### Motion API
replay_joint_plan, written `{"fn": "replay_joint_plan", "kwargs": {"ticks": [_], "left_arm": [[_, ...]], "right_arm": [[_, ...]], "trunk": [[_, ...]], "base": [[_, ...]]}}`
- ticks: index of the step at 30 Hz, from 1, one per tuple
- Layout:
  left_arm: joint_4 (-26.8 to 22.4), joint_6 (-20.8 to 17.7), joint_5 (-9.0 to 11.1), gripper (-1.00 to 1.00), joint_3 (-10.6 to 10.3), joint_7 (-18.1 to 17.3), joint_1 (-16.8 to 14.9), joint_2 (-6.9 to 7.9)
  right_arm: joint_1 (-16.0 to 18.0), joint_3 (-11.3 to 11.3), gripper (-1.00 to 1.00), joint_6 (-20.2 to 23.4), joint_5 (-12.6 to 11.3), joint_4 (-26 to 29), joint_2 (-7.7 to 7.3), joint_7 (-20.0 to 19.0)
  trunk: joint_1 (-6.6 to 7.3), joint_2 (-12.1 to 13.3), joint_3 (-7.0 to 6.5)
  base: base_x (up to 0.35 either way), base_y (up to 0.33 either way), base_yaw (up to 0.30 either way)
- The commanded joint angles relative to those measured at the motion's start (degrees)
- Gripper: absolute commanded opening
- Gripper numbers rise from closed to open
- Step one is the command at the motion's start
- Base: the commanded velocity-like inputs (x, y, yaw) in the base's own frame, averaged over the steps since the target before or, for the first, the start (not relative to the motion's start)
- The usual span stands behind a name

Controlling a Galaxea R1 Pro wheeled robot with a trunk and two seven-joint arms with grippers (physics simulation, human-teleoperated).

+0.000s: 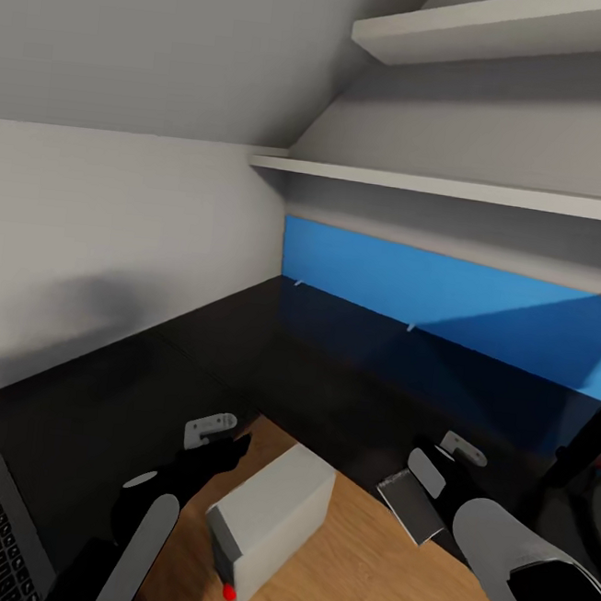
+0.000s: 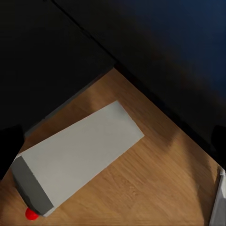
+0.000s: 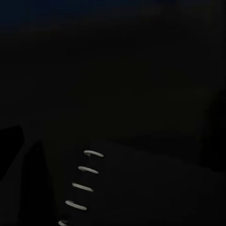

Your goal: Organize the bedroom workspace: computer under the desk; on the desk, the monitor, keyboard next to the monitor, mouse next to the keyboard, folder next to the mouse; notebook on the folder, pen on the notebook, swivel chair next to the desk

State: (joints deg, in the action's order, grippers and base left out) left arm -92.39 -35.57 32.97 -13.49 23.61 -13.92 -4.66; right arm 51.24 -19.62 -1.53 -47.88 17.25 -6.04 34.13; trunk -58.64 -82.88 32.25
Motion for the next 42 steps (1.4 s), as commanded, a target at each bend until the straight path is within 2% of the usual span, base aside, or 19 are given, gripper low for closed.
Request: {"fn": "replay_joint_plan", "kwargs": {"ticks": [1,42], "left_arm": [[-0.07,-0.12,0.60,1.00,-0.04,0.56,-0.05,0.00],[-0.07,-0.12,0.60,1.00,-0.03,0.56,-0.05,0.00]], "right_arm": [[-0.35,0.38,1.00,-0.14,-1.96,-0.03,-0.03,0.25],[-0.35,0.20,1.00,-0.23,-1.96,-0.03,0.05,0.23]], "trunk": [[0.01,-0.03,0.07],[0.01,-0.03,0.07]], "base": [[-0.101,0.017,0.000],[-0.040,0.010,0.000]]}}
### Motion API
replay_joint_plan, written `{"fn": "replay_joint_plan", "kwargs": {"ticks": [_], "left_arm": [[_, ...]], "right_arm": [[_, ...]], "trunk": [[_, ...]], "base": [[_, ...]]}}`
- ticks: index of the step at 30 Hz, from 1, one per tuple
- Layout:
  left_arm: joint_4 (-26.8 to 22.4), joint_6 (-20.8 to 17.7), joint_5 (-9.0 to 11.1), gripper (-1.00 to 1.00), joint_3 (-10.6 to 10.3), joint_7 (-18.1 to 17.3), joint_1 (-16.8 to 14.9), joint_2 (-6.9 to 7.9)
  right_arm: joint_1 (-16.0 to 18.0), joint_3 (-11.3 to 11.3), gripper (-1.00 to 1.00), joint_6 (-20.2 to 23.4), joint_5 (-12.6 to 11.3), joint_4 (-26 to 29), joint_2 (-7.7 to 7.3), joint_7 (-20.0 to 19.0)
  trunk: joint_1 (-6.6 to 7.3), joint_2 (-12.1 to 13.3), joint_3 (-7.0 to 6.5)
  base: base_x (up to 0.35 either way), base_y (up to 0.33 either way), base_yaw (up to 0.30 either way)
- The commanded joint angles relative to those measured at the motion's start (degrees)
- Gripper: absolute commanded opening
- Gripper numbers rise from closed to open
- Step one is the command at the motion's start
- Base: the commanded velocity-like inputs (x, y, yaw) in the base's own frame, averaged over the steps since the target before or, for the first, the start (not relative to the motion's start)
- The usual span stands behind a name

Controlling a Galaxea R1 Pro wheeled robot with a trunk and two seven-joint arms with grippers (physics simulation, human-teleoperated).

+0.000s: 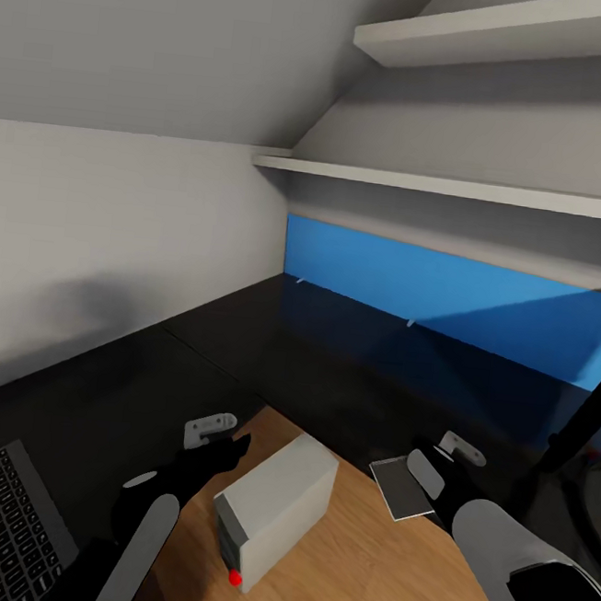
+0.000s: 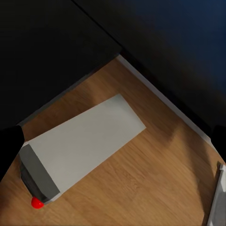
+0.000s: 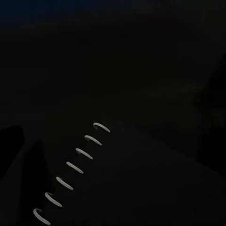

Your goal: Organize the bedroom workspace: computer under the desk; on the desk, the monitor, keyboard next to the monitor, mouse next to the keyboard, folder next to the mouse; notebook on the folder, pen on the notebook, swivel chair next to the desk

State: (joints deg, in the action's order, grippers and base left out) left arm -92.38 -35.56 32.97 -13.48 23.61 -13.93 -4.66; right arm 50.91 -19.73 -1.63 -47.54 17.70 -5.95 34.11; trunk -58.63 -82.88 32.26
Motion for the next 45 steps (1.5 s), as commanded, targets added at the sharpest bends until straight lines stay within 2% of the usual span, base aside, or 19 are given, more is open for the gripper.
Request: {"fn": "replay_joint_plan", "kwargs": {"ticks": [1,7,29,45], "left_arm": [[-0.08,-0.12,0.60,1.00,-0.04,0.56,-0.05,0.00],[-0.08,-0.12,0.60,1.00,-0.05,0.56,-0.05,0.00],[0.00,-0.12,0.60,1.00,-0.05,0.56,-0.05,0.00],[0.03,-0.12,0.60,1.00,-0.05,0.56,-0.05,0.00]], "right_arm": [[-0.02,0.30,1.00,-0.13,-2.29,-0.48,-0.04,0.25],[-0.02,0.30,1.00,-0.13,-2.29,-0.48,-0.03,0.25],[-0.02,0.37,1.00,-0.36,-2.20,-0.34,-0.03,0.26],[-0.02,0.39,1.00,-0.66,-2.20,0.67,-0.05,0.25]], "trunk": [[0.00,-0.03,0.07],[0.00,-0.03,0.07],[4.83,8.80,-3.88],[4.83,8.80,-3.88]], "base": [[0.000,0.000,0.000],[0.000,0.000,0.000],[0.000,0.000,0.000],[0.000,0.000,0.000]]}}
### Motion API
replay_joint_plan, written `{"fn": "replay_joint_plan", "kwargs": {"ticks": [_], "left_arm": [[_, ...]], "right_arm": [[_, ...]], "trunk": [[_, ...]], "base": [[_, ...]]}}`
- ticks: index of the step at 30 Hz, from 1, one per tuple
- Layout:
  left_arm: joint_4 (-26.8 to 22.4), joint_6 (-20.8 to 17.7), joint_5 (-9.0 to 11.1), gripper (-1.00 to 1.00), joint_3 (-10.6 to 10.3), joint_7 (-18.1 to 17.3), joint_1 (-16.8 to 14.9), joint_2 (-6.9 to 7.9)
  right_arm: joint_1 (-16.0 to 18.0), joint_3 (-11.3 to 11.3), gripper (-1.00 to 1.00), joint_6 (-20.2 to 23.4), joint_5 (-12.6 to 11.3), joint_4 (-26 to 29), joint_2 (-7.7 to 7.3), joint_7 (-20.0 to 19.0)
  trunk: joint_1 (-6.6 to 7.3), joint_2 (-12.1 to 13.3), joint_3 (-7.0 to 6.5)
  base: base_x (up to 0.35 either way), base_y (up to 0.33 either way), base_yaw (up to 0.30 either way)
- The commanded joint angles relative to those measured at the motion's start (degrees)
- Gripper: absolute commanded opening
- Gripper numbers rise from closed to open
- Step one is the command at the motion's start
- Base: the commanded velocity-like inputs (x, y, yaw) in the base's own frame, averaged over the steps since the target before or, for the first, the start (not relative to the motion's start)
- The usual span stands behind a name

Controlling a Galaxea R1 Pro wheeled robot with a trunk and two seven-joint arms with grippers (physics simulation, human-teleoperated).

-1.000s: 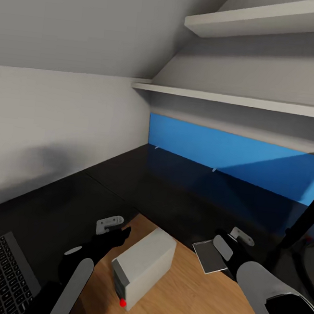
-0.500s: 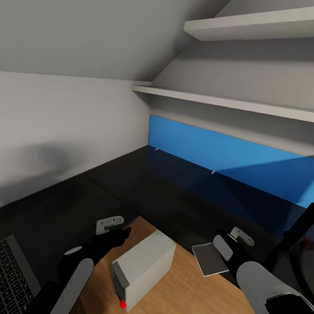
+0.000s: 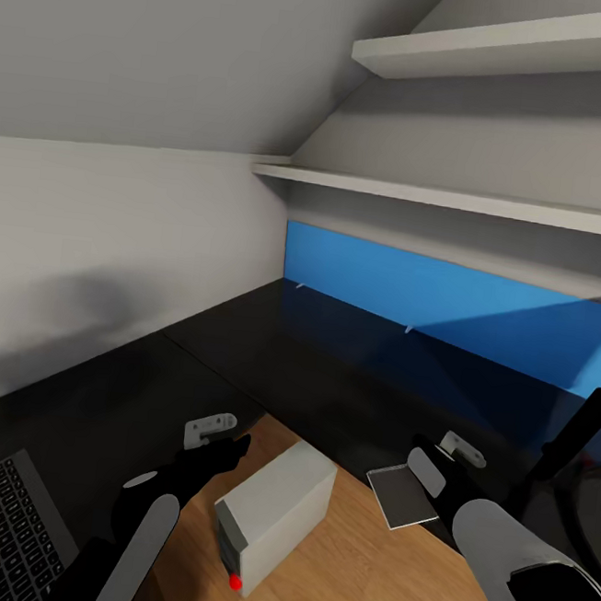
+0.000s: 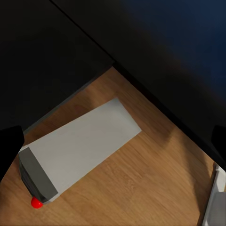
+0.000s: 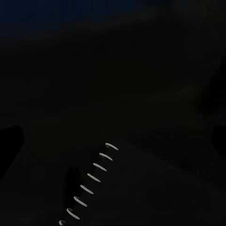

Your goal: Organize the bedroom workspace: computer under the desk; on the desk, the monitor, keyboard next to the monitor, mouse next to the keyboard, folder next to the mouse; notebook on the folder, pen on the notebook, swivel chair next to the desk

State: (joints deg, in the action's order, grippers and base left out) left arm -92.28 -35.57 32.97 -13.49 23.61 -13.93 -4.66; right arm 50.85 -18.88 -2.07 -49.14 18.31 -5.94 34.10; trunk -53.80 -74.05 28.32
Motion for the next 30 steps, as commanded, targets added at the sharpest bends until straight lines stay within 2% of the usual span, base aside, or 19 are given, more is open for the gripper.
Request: {"fn": "replay_joint_plan", "kwargs": {"ticks": [1,6,14,15,16,19,20,25,30], "left_arm": [[-0.03,-0.12,0.60,1.00,-0.04,0.56,-0.04,0.00],[-0.01,-0.12,0.58,1.00,-0.04,0.56,-0.04,0.00],[0.00,-0.12,0.51,1.00,-0.11,0.56,-0.04,0.00],[0.00,-0.12,0.48,1.00,-0.12,0.58,-0.04,0.00],[0.00,-0.12,0.39,1.00,-0.13,0.61,-0.04,0.00],[0.00,-0.12,0.36,1.00,-0.13,0.61,-0.04,0.00],[0.00,-0.12,0.35,1.00,-0.17,0.60,-0.04,0.00],[0.00,-0.12,0.34,1.00,-0.31,0.64,-0.04,0.00],[0.00,-0.12,0.34,1.00,-0.36,0.65,-0.04,0.00]], "right_arm": [[0.00,-0.48,1.00,-0.38,-0.59,1.66,-0.08,0.28],[-0.10,-0.65,1.00,-0.76,-0.39,4.96,-0.05,0.44],[-2.32,-0.78,1.00,0.06,0.19,17.31,-0.16,2.80],[-3.85,-0.82,1.00,1.07,0.64,21.19,-0.18,4.69],[-8.40,-1.22,1.00,4.82,2.43,31.53,-0.17,10.09],[-11.52,-1.99,1.00,7.04,3.51,38.50,-0.14,12.59],[-13.81,-3.47,1.00,8.05,3.95,43.69,-0.13,13.67],[-15.50,-6.18,1.00,8.58,4.18,47.51,-0.08,14.21],[-15.81,-6.82,1.00,8.58,4.12,48.11,-0.05,14.18]], "trunk": [[0.00,-0.04,0.06],[0.00,-0.04,0.06],[0.00,-0.04,0.06],[0.00,-0.04,0.06],[0.00,-0.04,0.06],[0.00,-0.04,0.06],[0.00,-0.04,0.06],[0.00,-0.04,0.06],[0.00,-0.04,0.06]], "base": [[0.000,0.000,0.000],[0.000,0.000,0.000],[0.000,0.000,0.000],[0.000,0.000,0.000],[0.000,0.000,0.000],[0.000,0.000,0.000],[0.000,0.000,0.000],[0.000,0.000,0.000],[0.000,0.000,0.000]]}}
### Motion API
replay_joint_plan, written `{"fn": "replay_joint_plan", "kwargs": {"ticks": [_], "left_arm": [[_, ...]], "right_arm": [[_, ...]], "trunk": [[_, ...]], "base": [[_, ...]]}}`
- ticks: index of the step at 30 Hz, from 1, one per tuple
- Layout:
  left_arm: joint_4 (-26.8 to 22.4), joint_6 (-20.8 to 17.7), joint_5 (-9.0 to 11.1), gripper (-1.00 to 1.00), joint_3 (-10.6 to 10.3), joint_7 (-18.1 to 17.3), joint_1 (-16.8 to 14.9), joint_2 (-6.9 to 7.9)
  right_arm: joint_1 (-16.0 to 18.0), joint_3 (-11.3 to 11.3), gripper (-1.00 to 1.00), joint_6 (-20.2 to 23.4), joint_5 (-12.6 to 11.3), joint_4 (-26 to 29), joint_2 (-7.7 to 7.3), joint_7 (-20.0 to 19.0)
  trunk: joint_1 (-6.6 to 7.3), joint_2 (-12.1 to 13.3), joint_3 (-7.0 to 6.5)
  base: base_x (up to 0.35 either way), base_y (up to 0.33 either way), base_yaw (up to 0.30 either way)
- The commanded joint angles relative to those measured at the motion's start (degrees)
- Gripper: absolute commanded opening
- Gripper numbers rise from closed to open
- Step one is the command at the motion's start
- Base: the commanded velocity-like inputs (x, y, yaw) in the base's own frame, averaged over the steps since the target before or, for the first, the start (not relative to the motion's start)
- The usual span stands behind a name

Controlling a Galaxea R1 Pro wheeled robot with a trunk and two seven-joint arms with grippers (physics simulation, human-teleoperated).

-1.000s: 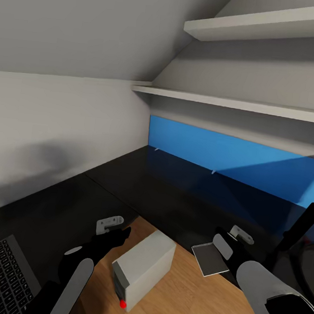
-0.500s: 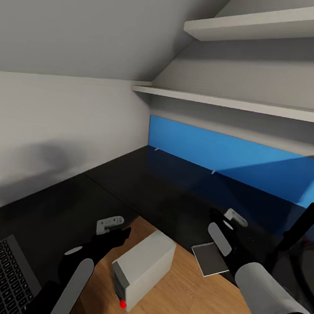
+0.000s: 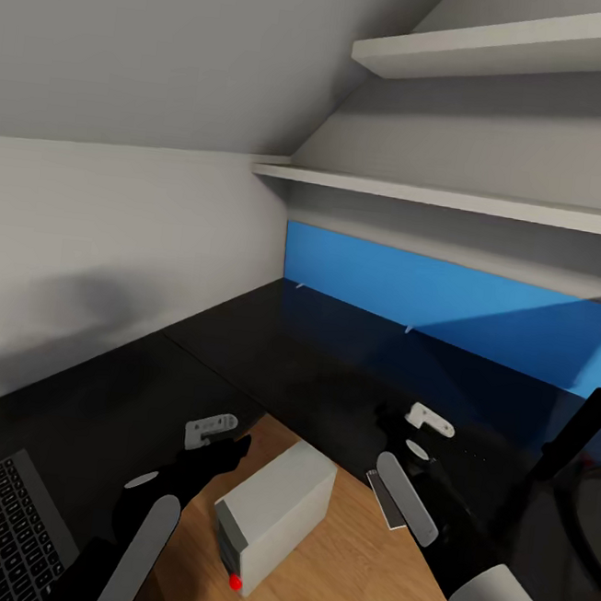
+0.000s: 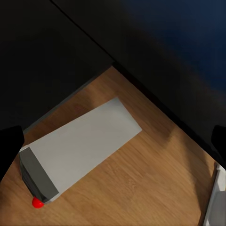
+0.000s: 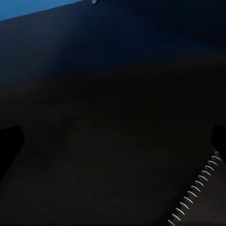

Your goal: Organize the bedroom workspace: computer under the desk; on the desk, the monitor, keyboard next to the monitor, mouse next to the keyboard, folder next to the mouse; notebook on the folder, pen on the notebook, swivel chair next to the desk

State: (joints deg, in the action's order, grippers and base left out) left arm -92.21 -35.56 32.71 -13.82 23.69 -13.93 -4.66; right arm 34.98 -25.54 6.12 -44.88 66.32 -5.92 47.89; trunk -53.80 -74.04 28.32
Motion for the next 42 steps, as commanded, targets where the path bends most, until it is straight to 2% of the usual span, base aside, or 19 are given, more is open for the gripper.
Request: {"fn": "replay_joint_plan", "kwargs": {"ticks": [1,11,19,30,42], "left_arm": [[-0.07,-0.12,0.60,1.00,-0.05,0.56,-0.05,0.00],[-0.07,-0.12,0.72,1.00,-0.07,0.57,-0.05,0.00],[-0.05,-0.03,0.76,1.00,-0.07,0.57,-0.05,0.00],[0.00,-0.03,0.78,1.00,-0.07,0.57,-0.05,0.00],[0.01,-0.03,0.73,1.00,-0.07,0.57,-0.05,0.00]], "right_arm": [[0.03,-0.21,1.00,0.38,-0.19,0.16,-0.07,0.39],[-0.08,-0.53,1.00,0.28,-0.47,0.46,0.01,0.35],[-0.09,-0.94,1.00,0.20,-0.47,0.48,0.08,0.30],[-0.09,-1.11,1.00,0.20,-0.47,0.48,0.12,0.24],[-0.09,-1.17,1.00,0.35,-0.47,0.48,0.12,0.09]], "trunk": [[0.00,-0.04,0.06],[0.00,-0.04,0.06],[0.00,-0.04,0.06],[0.00,-0.04,0.06],[0.00,-0.04,0.06]], "base": [[0.000,0.000,0.000],[0.000,0.000,0.000],[-0.122,-0.129,0.006],[-0.011,-0.012,0.178],[0.000,0.000,0.034]]}}
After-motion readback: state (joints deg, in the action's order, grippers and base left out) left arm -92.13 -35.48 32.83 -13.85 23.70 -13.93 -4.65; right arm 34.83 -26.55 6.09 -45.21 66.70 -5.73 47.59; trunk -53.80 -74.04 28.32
